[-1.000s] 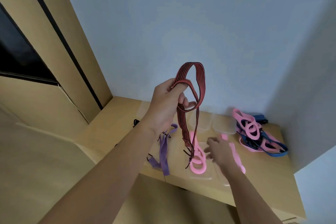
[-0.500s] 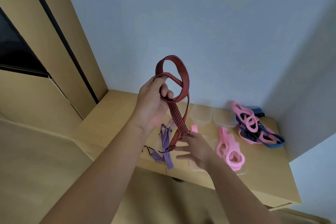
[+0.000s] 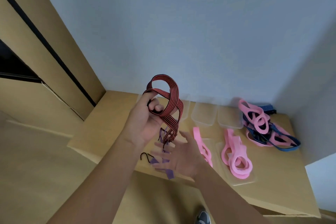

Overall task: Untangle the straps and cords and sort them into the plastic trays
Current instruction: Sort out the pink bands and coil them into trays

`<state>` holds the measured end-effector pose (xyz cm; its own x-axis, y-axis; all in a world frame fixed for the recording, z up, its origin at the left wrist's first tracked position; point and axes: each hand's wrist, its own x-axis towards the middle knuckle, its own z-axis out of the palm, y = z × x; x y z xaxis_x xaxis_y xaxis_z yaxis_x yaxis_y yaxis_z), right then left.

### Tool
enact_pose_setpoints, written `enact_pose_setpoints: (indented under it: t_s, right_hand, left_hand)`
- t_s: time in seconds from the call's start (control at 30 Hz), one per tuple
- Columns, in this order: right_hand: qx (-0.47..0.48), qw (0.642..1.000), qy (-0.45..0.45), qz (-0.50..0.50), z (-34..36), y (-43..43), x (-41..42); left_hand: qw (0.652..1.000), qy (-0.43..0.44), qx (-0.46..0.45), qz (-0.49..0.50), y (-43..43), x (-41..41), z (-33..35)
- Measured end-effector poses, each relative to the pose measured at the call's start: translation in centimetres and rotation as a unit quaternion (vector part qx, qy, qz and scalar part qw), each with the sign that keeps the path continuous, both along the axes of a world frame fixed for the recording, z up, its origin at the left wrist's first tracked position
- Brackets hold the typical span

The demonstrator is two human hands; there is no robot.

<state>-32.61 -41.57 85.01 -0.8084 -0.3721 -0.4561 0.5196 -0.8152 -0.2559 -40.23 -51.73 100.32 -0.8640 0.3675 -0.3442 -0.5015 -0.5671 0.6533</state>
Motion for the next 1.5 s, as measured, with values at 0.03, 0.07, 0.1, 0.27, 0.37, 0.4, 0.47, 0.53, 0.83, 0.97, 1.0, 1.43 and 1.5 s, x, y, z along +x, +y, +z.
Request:
enact_pose_setpoints:
  t_s: [0.03,0.07,0.1,0.27,0.37,0.4,0.47,0.53,0.83,0.97,1.0,1.43,1.5]
  right_hand:
    - [0.011,1.000,-0.016,-0.006,-0.1,0.3,-1.0]
    - [0.041,0.998,-0.038,-0.014,-0.3,0.7,-1.9]
    - [0.078,0.996,-0.048,-0.015,-0.4,0.9,-2.7]
    - [0.176,0.982,-0.070,-0.029,-2.1,1.4,-5.5]
    - [0.181,0.981,-0.036,-0.056,-3.2,1.9,-5.7]
    - [0.196,0.978,-0.031,-0.062,-3.3,2.0,-5.7]
    - [0.241,0.968,-0.037,-0.062,-3.8,2.0,-5.6]
    - [0.323,0.943,-0.060,-0.059,-5.1,1.8,-5.9]
    - [0.576,0.813,-0.082,0.033,-9.1,-3.0,-6.5]
    - [0.604,0.779,-0.159,-0.048,-9.2,-4.5,-6.3]
    - [0.607,0.769,-0.182,-0.085,-8.6,-5.1,-6.1]
    - [0.838,0.521,-0.084,0.137,-11.2,-9.4,-7.5]
    - [0.846,0.490,-0.084,0.190,-11.4,-9.5,-8.3]
  left_hand:
    - [1.000,-0.001,-0.007,-0.011,0.0,-0.3,0.0]
    - [1.000,-0.001,-0.016,-0.021,0.0,-0.7,-0.2]
    - [0.999,-0.002,-0.026,-0.030,0.0,-1.1,-0.4]
    - [0.995,-0.048,-0.089,-0.020,-0.4,-2.9,-3.7]
    - [0.983,-0.105,-0.149,0.003,-1.1,-3.9,-7.5]
    - [0.977,-0.121,-0.173,0.006,-1.4,-4.2,-9.0]
    - [0.963,-0.139,-0.231,-0.003,-1.8,-4.8,-12.0]
    - [0.944,-0.133,-0.301,-0.036,-2.0,-5.1,-14.6]
    - [0.737,0.111,-0.636,-0.200,-1.2,-7.9,-22.3]
    - [0.715,0.160,-0.642,-0.225,-0.9,-8.1,-24.2]
    - [0.718,0.174,-0.635,-0.226,-1.0,-8.1,-24.6]
    - [0.616,0.358,-0.571,-0.408,-4.7,-8.9,-25.8]
    - [0.563,0.382,-0.588,-0.438,-4.6,-9.9,-25.9]
